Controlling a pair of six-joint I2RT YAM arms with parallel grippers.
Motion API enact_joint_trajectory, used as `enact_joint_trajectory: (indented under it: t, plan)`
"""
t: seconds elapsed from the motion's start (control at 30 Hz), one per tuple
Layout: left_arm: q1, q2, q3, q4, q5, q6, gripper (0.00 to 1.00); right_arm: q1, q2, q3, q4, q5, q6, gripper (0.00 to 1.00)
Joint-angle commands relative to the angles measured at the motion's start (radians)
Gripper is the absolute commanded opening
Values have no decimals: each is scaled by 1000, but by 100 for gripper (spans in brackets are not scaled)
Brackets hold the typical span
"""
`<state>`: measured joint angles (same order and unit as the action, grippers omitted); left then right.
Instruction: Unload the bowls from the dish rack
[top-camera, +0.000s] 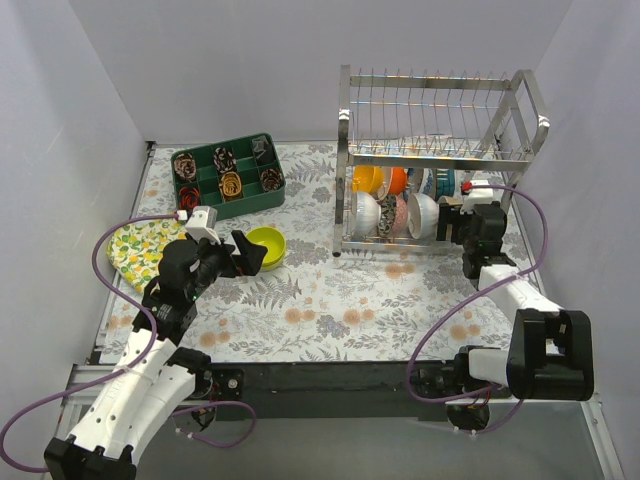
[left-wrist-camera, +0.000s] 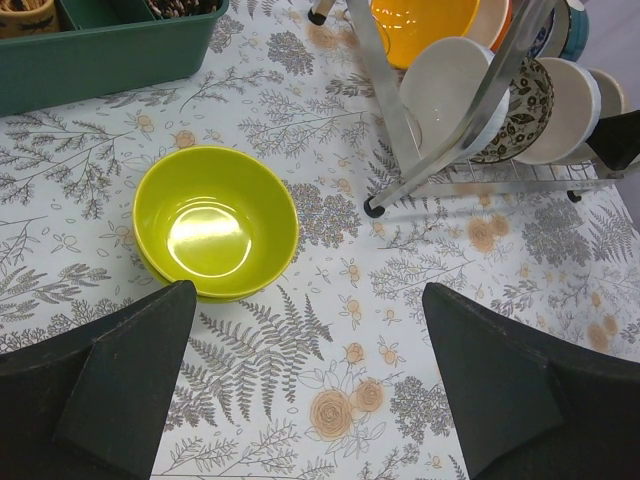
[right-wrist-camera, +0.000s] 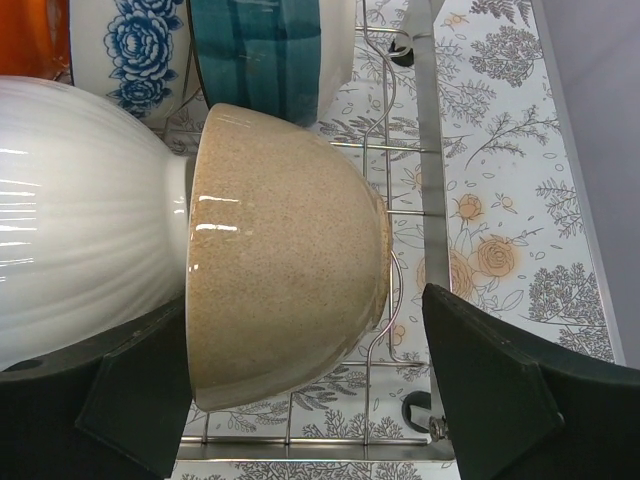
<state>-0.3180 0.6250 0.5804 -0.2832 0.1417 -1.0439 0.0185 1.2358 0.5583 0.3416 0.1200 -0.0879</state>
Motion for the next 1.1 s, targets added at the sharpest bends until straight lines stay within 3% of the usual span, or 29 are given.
enact_joint_trajectory:
  t: [0.0, 0.37, 0.53, 0.77, 0.83, 0.87, 1.07]
  plan:
    - [3, -2, -8, 10, 9, 15, 98, -2, 34, -15, 86, -17, 0, 92]
    - [3, 7, -8, 10, 10, 16, 98, -2, 50, -38, 132, -97, 10, 71]
    - [3, 13, -8, 10, 12, 16, 98, -2, 34, -41, 139, -112, 4, 52]
    - [3, 16, -8, 9, 13, 16, 98, 1, -19, -54, 142, -97, 16, 40]
    - [3, 15, -8, 10, 12, 16, 98, 8, -35, -57, 143, -82, 14, 19]
    - [3, 15, -8, 10, 13, 16, 98, 11, -50, -58, 143, -73, 11, 13]
    - [3, 12, -8, 9, 10, 18, 98, 46, -91, -58, 142, 32, -16, 13]
